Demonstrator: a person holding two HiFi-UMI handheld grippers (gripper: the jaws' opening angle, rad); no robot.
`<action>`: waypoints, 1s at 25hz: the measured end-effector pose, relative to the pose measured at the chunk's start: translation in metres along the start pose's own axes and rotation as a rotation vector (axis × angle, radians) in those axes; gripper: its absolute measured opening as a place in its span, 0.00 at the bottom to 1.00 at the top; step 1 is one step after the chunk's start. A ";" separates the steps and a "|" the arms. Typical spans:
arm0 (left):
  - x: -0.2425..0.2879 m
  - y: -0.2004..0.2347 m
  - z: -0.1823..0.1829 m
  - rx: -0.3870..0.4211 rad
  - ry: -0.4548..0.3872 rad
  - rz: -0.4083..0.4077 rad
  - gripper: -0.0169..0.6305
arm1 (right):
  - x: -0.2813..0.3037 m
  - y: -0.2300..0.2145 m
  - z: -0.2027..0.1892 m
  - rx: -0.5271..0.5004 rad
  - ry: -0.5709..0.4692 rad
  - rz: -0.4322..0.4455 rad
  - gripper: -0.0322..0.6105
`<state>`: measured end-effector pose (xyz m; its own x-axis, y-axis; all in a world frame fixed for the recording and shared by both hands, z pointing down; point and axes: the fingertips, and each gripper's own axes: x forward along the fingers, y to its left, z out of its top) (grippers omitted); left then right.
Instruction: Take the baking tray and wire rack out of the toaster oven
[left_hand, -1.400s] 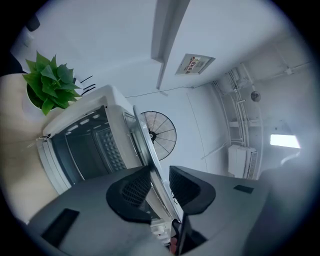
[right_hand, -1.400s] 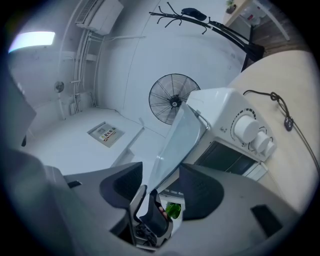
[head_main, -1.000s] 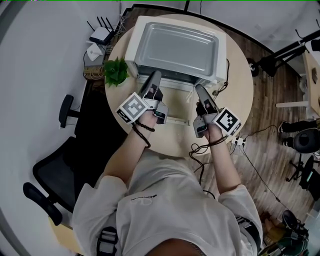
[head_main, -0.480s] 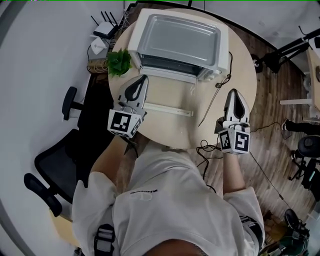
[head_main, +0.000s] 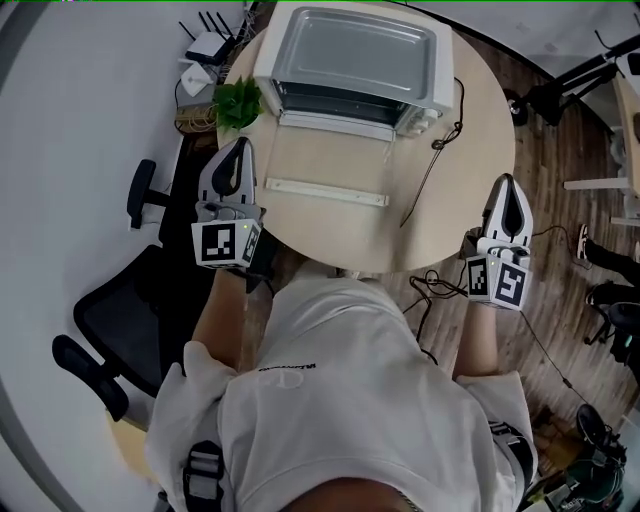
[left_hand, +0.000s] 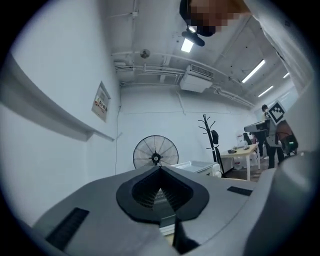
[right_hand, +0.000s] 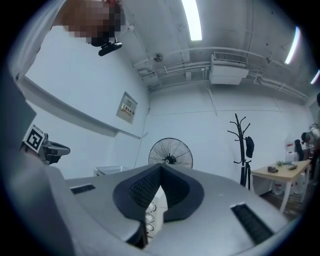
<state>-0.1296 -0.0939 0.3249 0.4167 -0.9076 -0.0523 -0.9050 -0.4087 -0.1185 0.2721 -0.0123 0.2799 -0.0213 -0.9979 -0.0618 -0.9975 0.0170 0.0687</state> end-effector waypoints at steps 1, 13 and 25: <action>-0.003 0.000 -0.003 -0.020 0.004 0.003 0.03 | -0.003 -0.001 -0.001 0.004 0.004 -0.003 0.04; -0.018 -0.005 -0.003 -0.059 0.004 0.020 0.03 | -0.013 -0.002 -0.002 0.055 0.015 0.014 0.04; -0.018 -0.020 -0.009 -0.081 0.017 -0.004 0.03 | -0.011 0.000 0.003 0.029 0.011 0.030 0.04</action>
<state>-0.1201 -0.0700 0.3375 0.4196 -0.9070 -0.0350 -0.9075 -0.4183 -0.0383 0.2722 -0.0013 0.2774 -0.0508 -0.9975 -0.0496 -0.9979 0.0488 0.0420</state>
